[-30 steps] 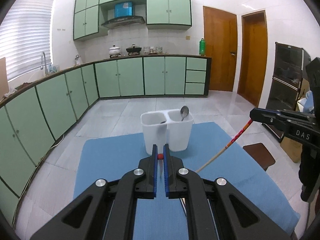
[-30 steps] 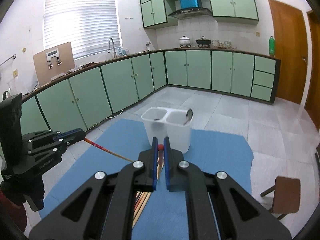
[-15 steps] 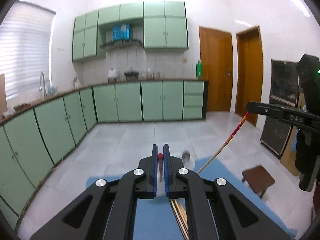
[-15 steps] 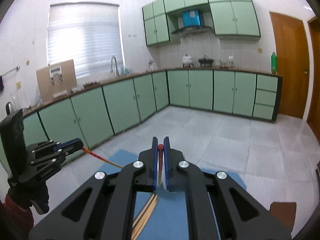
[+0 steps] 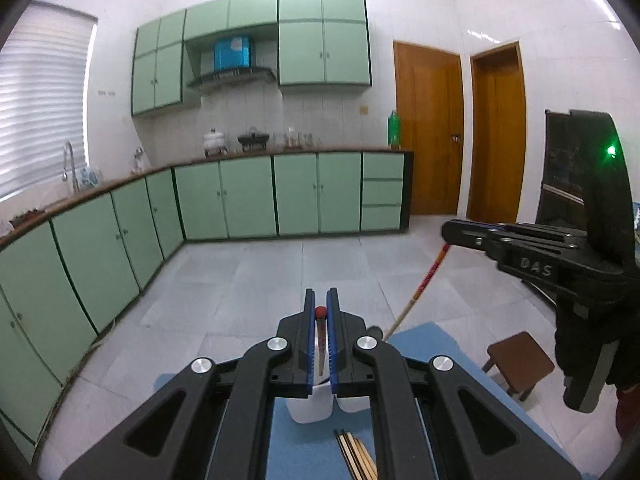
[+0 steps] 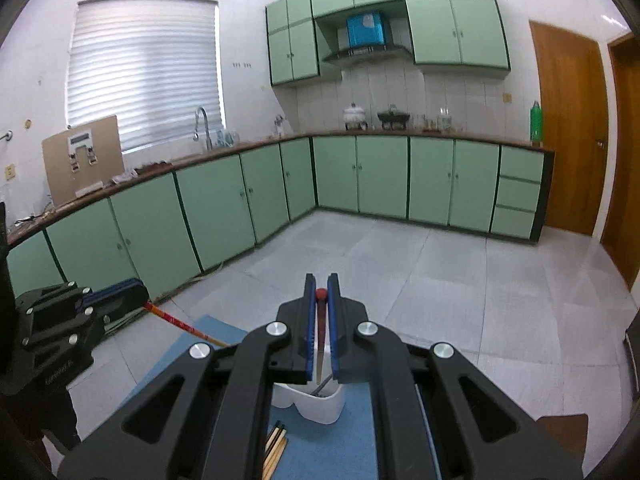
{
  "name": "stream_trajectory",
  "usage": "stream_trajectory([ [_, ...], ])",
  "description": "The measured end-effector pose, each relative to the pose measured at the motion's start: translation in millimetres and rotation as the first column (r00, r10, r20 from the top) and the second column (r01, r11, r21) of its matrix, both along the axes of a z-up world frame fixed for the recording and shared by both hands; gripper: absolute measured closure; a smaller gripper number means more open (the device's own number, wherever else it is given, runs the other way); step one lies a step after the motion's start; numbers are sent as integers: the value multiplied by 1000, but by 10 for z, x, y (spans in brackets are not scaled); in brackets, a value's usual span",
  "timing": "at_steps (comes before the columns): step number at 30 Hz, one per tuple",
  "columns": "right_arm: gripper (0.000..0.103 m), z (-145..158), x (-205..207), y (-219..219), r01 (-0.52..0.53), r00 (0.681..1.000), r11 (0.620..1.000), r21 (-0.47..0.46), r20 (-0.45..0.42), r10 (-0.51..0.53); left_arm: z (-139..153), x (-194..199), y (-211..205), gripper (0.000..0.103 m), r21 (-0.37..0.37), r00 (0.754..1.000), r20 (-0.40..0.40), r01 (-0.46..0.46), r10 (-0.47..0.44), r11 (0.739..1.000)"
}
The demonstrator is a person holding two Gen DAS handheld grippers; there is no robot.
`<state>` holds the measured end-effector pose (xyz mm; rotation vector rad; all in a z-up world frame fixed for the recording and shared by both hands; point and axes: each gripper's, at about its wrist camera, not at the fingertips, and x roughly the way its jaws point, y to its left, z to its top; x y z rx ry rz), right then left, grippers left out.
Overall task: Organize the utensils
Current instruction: 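Carry both chopsticks to the white caddy and open both tools inside it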
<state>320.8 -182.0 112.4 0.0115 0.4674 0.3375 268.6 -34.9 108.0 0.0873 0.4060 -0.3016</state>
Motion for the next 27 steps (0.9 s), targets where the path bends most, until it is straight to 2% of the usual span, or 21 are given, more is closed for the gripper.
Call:
stream_trajectory([
  [5, 93, -267, 212, 112, -2, 997, 1000, -9, -79, 1, -223, 242, 4, 96, -3, 997, -79, -14, 14, 1000],
  [7, 88, -313, 226, 97, 9, 996, 1000, 3, -92, -8, -274, 237, 63, 89, -16, 996, -91, -18, 17, 1000],
  [9, 75, -340, 173, 25, 30, 996, 999, 22, -90, -27, -300, 199, 109, 78, -17, 996, -86, -27, 25, 999],
  [10, 73, -345, 143, -5, 36, 996, 999, 26, -86, -34, -321, 156, 139, 76, -17, 996, -82, -32, 30, 999],
  [13, 62, -361, -83, -105, 66, 996, 998, 24, -54, -65, -356, 77, 213, 69, -26, 995, -87, -47, 45, 999],
  [18, 37, -573, -563, -208, 98, 994, 995, 13, -41, -98, -551, -256, 319, 47, -30, 991, -110, -81, 77, 996],
  [19, 35, -664, -670, -218, 101, 994, 995, 14, -52, -100, -600, -315, 327, 47, -35, 990, -119, -82, 77, 996],
  [21, 24, -856, -855, -215, 102, 992, 995, 14, -81, -101, -769, -443, 347, 46, -45, 984, -166, -81, 72, 996],
  [24, 17, -1219, -1134, -160, 103, 984, 995, 17, -145, -99, -1070, -637, 371, 43, -48, 970, -231, -86, 72, 995],
  [27, 17, -1542, -1363, -36, 98, 976, 995, -15, -195, -99, -1382, -813, 356, 38, -19, 953, -289, -98, 88, 995],
])
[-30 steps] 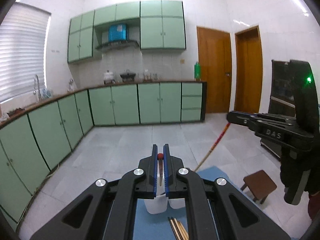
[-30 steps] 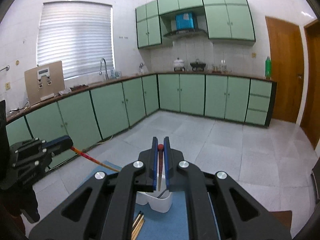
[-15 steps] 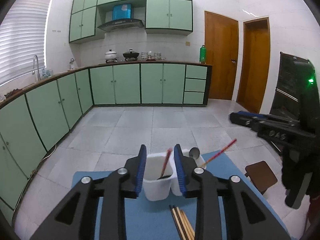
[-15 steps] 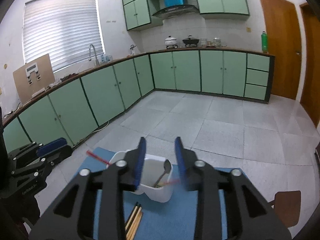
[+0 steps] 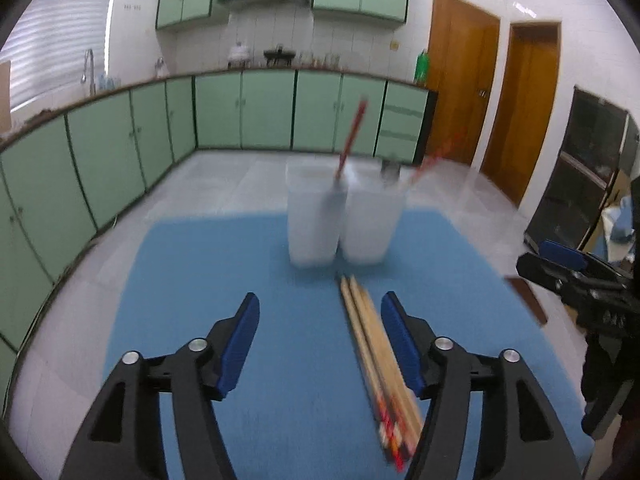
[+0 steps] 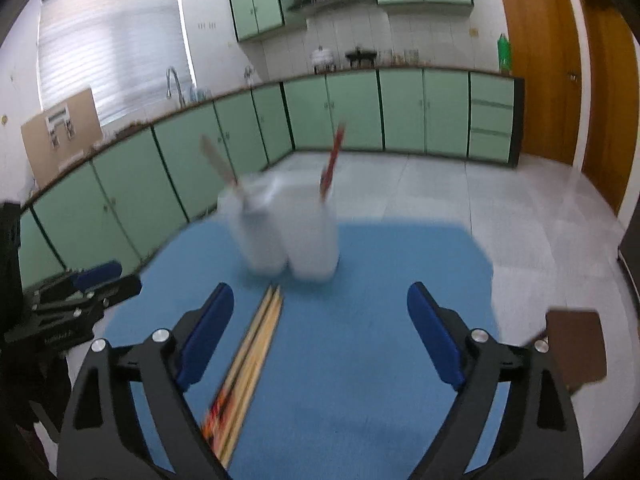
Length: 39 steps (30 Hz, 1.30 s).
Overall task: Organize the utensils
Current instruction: 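Carry both chopsticks to the white caddy and open both tools inside it, then move both open tools back toward the remaining chopsticks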
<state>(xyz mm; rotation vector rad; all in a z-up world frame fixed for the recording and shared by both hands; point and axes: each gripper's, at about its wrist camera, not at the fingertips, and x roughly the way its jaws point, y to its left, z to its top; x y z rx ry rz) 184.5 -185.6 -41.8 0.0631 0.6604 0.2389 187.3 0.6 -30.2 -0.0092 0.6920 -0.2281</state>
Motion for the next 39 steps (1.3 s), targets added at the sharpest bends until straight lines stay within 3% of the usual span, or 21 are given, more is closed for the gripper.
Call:
stream_trajectory([
  [7, 17, -577, -416, 306, -37, 993, 998, -44, -113, 32, -608, -236, -16, 38, 35, 991, -136, -9, 14, 999],
  [13, 17, -745, -601, 486, -74, 986, 995, -67, -156, 62, -890, -400, 15, 38, 51, 983, -182, -14, 23, 999],
  [24, 35, -939, -732, 733, -132, 971, 979, -158, -218, 96, -1002, -527, -27, 37, 83, 982, -189, -13, 29, 996],
  [35, 38, -928, -721, 657, -95, 979, 970, -222, -197, 51, -985, -562, -37, 36, 83, 982, -188, 2, 14, 997],
  [39, 44, -931, -697, 563, -82, 977, 979, -188, -207, 42, -968, -587, -72, 36, 64, 982, -190, 22, -10, 998],
])
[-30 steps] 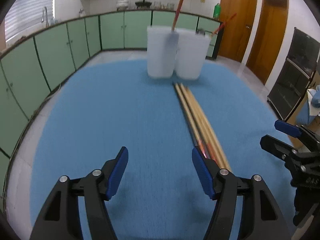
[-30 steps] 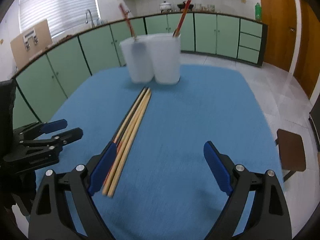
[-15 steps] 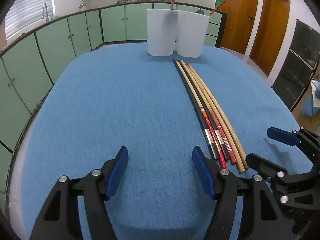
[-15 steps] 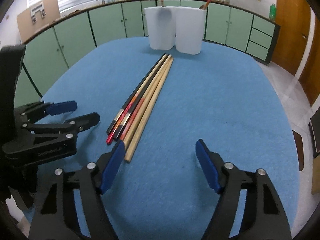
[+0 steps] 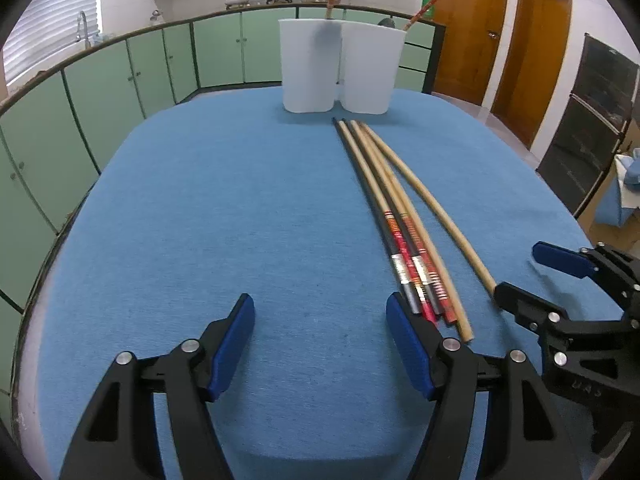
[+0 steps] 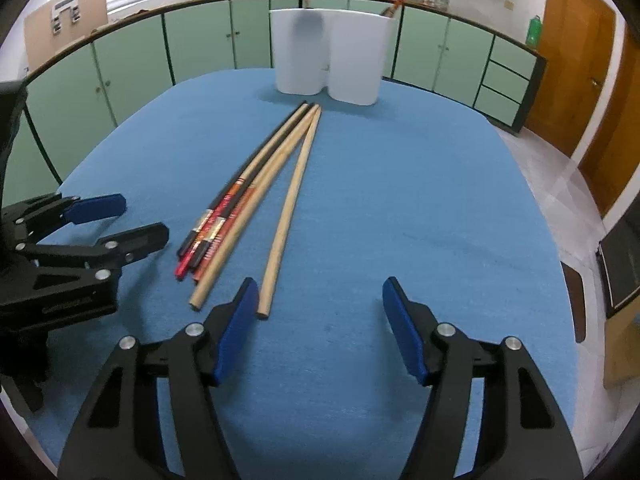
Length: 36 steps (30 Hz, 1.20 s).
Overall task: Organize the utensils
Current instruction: 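Move both open tools back toward the remaining chopsticks, then grasp a plain wooden chopstick with the right tool while the left grasps a black one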
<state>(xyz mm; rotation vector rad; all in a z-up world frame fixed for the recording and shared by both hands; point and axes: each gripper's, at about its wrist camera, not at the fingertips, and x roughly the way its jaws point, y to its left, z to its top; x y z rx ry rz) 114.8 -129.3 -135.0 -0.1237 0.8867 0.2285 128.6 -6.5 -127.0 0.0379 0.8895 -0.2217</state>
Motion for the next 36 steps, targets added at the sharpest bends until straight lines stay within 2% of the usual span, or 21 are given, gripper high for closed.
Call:
stream_trajectory([
  [2, 46, -11, 7, -18, -7, 1000, 1000, 27, -12, 7, 7, -15, -28, 36, -5, 1000, 1, 12, -12, 1000],
  [14, 46, -65, 39, -87, 5, 1000, 999, 54, -20, -4, -18, -9, -170, 35, 18, 998, -6, 55, -55, 998],
  [19, 46, -61, 53, -133, 25, 1000, 999, 35, -15, -24, -33, -18, -136, 34, 82, 1000, -3, 24, -23, 996],
  [22, 46, -66, 59, -180, 28, 999, 998, 48, -16, -28, -19, -9, -3, 34, 60, 1000, -5, -15, 15, 998],
  [26, 46, -66, 10, -130, -9, 1000, 999, 42, -9, 9, -29, -30, -55, 35, 79, 1000, 0, 0, 0, 997],
  [30, 60, -66, -28, -53, -47, 999, 998, 33, -5, 47, -39, -9, -87, 35, 69, 1000, -5, -6, 6, 998],
  [34, 62, -71, -15, -47, -49, 999, 998, 41, -9, 49, -50, 21, -79, 35, 56, 1000, -7, -5, 5, 998],
  [36, 66, -73, 6, -49, -46, 999, 998, 48, -10, 47, -50, 29, -87, 39, 53, 1000, -5, -4, 4, 999],
])
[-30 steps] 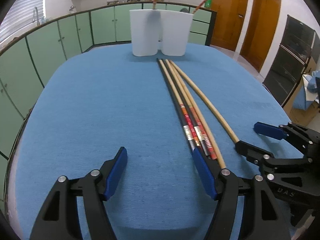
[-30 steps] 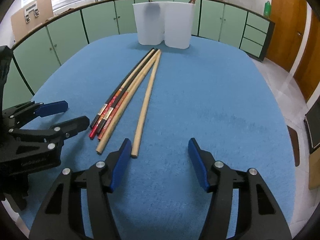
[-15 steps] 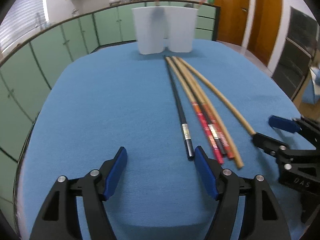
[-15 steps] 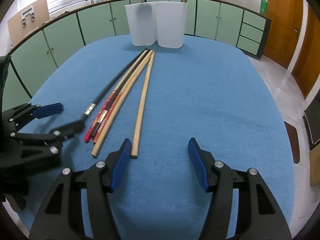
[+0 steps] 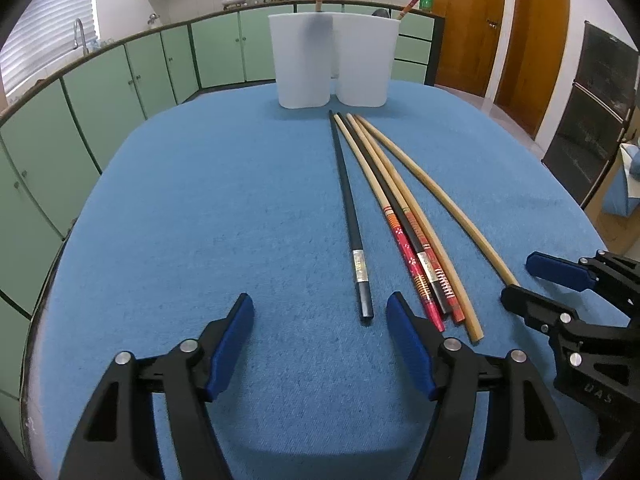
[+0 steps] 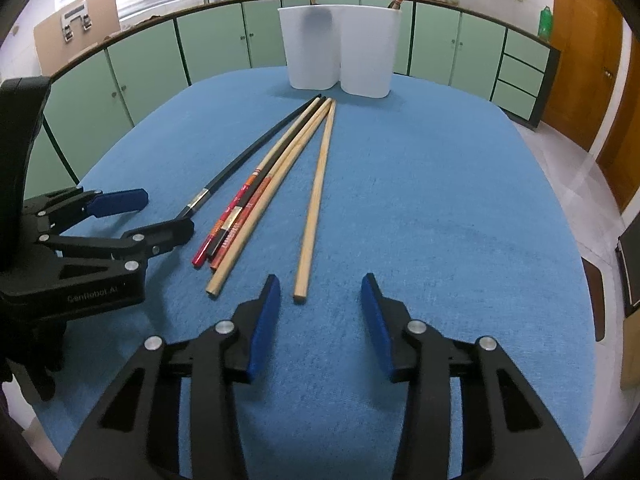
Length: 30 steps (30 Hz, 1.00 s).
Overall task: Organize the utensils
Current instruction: 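Grasp a plain wooden chopstick with the right tool while the left grasps a black one, then lift both chopsticks and carry them toward the white caddy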
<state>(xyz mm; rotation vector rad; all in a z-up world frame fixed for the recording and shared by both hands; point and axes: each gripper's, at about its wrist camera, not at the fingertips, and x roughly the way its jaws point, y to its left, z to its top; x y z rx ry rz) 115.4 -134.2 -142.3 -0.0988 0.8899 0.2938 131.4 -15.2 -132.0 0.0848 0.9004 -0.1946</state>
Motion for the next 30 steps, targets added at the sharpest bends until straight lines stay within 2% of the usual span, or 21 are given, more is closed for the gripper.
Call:
stream_trajectory([
  [2, 69, -3, 20, 13, 1, 1000, 1000, 0, 0, -1, 7, 11, -25, 48, -9, 1000, 3, 8, -8, 1000],
  [4, 77, -5, 25, 24, -3, 1000, 1000, -1, 1, 3, 14, 9, -63, 57, -10, 1000, 7, 16, -16, 1000],
  [6, 96, -7, 20, 48, -13, 1000, 1000, -5, 5, 13, 17, 8, -106, 75, -18, 999, 10, 32, -32, 999],
  [9, 96, -4, 1, 77, -17, 1000, 1000, -24, 14, 17, 22, 2, -154, 93, -45, 999, 6, 42, -42, 998],
  [10, 96, -2, -1, 71, -16, 1000, 1000, -20, 14, 17, 22, 2, -171, 95, -44, 999, 6, 45, -45, 998],
  [18, 97, 132, -24, -17, -3, 999, 1000, 22, 48, 2, 118, -47, -119, 96, -56, 999, 12, 35, -34, 998],
  [24, 97, 426, -25, -102, -3, 995, 999, 46, 103, -2, 524, -156, -6, 96, -41, 995, 98, 34, -30, 999],
  [30, 97, 811, 7, -213, -4, 986, 996, 90, 167, -11, 984, -204, 94, 96, -57, 978, 206, 38, -25, 998],
])
